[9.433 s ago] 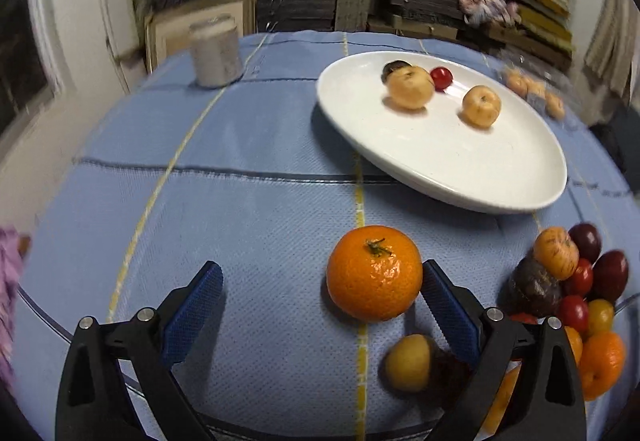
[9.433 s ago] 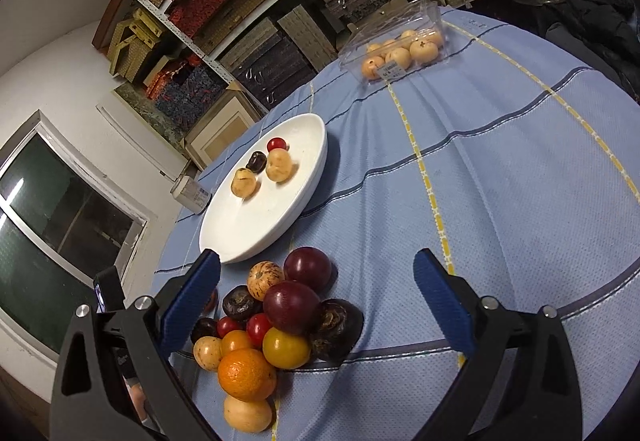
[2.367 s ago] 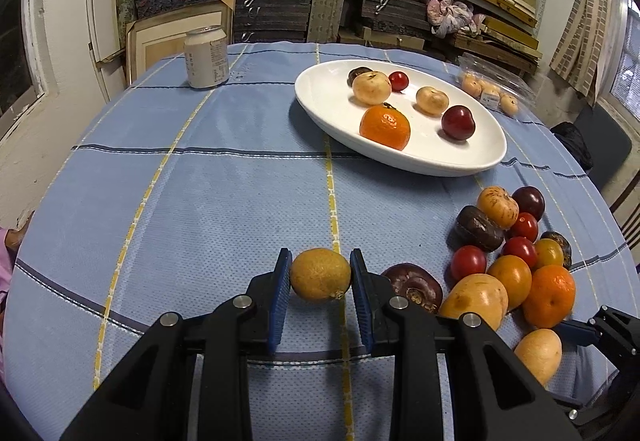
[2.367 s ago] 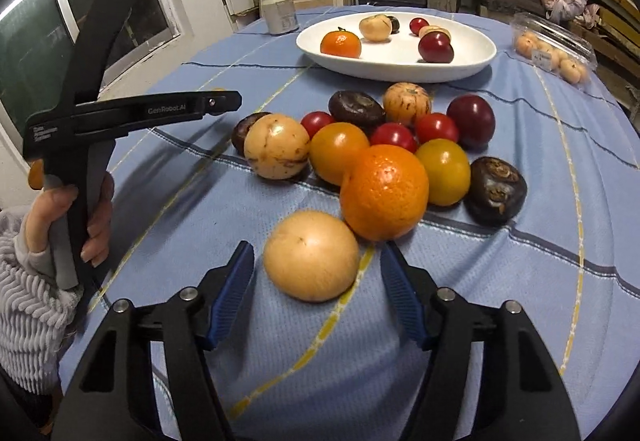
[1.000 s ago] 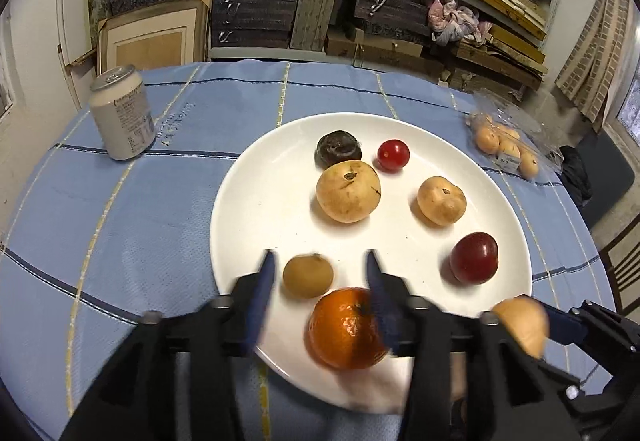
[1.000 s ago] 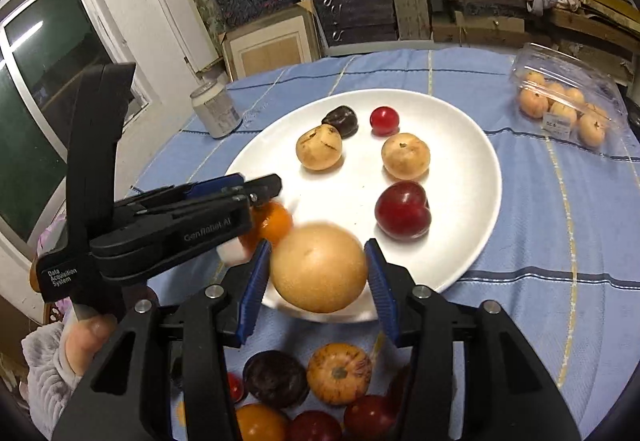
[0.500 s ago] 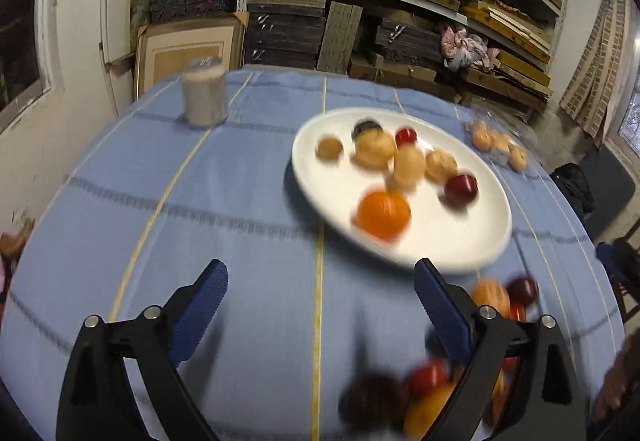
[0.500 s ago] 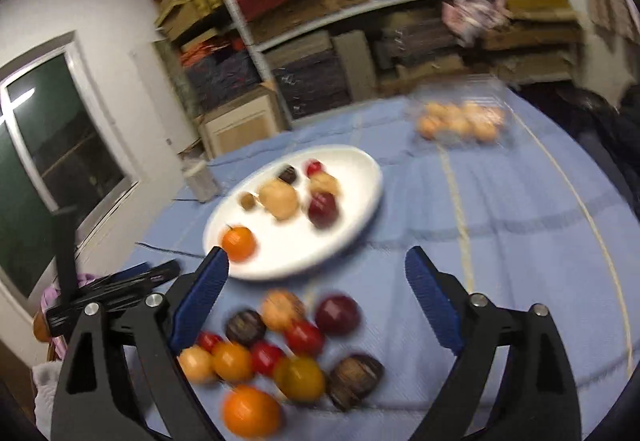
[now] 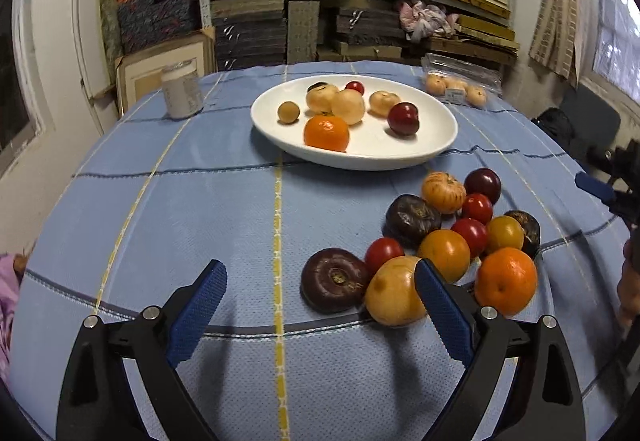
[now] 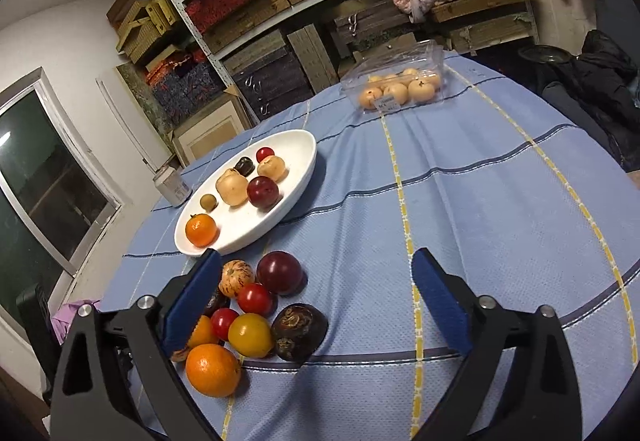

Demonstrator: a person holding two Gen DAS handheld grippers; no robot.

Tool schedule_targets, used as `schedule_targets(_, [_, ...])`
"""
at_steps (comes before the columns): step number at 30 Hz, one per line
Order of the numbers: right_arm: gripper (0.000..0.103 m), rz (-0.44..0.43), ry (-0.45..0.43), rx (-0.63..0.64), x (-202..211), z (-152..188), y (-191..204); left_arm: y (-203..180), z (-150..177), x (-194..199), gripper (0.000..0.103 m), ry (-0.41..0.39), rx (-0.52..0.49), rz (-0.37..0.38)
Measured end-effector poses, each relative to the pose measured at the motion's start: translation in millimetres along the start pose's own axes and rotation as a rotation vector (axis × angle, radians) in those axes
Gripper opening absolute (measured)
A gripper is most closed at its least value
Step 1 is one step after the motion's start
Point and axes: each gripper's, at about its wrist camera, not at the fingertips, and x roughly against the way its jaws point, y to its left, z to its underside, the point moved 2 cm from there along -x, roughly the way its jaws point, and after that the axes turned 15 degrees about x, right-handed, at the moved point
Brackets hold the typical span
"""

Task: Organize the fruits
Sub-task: 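Withdraw both tools from the plate back toward the fruit pile, then grasp a dark brown fruit with the left tool while the right tool grasps another dark brown fruit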

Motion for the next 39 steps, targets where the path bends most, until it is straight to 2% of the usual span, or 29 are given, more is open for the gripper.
schedule_targets(7, [0.094, -0.011, 0.023, -0.009, -6, -2, 2, -13, 6, 0, 0.097, -0.008, -0.062, 0.008])
schedule_targets(12, [0.094, -0.015, 0.020, -0.003, -5, -1, 4, -27, 12, -10, 0.099, 0.014, -0.136, -0.010])
schedule_targets(15, [0.094, -0.018, 0.029, 0.003, -6, -2, 6, -30, 15, -12, 0.100, 0.013, -0.167, -0.030])
schedule_targets(18, [0.094, -0.020, 0.042, 0.014, -7, -1, 8, -20, 15, -14, 0.100, 0.019, -0.157, -0.072])
schedule_targets(23, [0.094, -0.026, 0.052, -0.003, -9, 0, 5, 15, 11, -25, 0.100, 0.121, -0.027, -0.079])
schedule_targets(26, [0.094, -0.034, 0.050, -0.014, -8, 0, 3, 32, 5, -15, 0.100, 0.100, 0.043, -0.065])
schedule_targets(30, [0.094, -0.043, 0.049, -0.003, -7, -1, 6, 61, -7, -9, 0.100, 0.072, 0.193, -0.063])
schedule_targets(34, [0.094, -0.046, 0.053, 0.005, -7, 1, 8, 90, -11, -19, 0.099, 0.135, 0.341, -0.027])
schedule_targets(36, [0.094, -0.044, 0.054, 0.005, -7, 1, 8, 93, -12, -20, 0.099, 0.151, 0.368, 0.003])
schedule_targets(39, [0.094, -0.045, 0.057, -0.002, -8, 1, 9, 85, -12, -22, 0.099, 0.167, 0.335, 0.019])
